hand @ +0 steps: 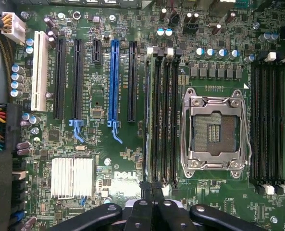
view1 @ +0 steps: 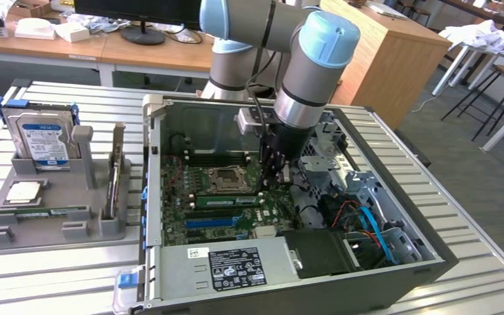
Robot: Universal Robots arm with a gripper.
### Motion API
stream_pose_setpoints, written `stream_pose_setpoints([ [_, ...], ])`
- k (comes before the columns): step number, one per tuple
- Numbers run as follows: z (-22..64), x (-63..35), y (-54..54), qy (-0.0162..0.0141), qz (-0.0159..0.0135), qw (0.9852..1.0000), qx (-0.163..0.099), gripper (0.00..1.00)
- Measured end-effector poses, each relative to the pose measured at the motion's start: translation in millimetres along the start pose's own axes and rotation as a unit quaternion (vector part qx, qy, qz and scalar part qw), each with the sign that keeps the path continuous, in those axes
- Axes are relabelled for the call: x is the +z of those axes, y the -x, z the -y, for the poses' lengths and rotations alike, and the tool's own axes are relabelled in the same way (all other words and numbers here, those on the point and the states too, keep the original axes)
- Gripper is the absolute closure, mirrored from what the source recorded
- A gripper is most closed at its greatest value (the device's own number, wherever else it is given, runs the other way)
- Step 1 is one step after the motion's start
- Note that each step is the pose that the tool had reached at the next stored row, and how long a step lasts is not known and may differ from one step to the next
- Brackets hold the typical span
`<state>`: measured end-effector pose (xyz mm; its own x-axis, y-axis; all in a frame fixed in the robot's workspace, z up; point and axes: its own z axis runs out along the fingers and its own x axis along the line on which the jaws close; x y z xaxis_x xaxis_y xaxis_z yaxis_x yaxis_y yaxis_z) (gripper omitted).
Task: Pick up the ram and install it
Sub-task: 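Press down the ram until it locks into place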
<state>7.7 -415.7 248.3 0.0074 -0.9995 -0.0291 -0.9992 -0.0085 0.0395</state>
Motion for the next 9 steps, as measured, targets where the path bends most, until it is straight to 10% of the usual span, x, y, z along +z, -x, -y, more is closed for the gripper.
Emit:
stream_pose_setpoints([
  [9,-23.1,1.4,0.2,-0.0006,0.0,1.0,0.0,0.9],
])
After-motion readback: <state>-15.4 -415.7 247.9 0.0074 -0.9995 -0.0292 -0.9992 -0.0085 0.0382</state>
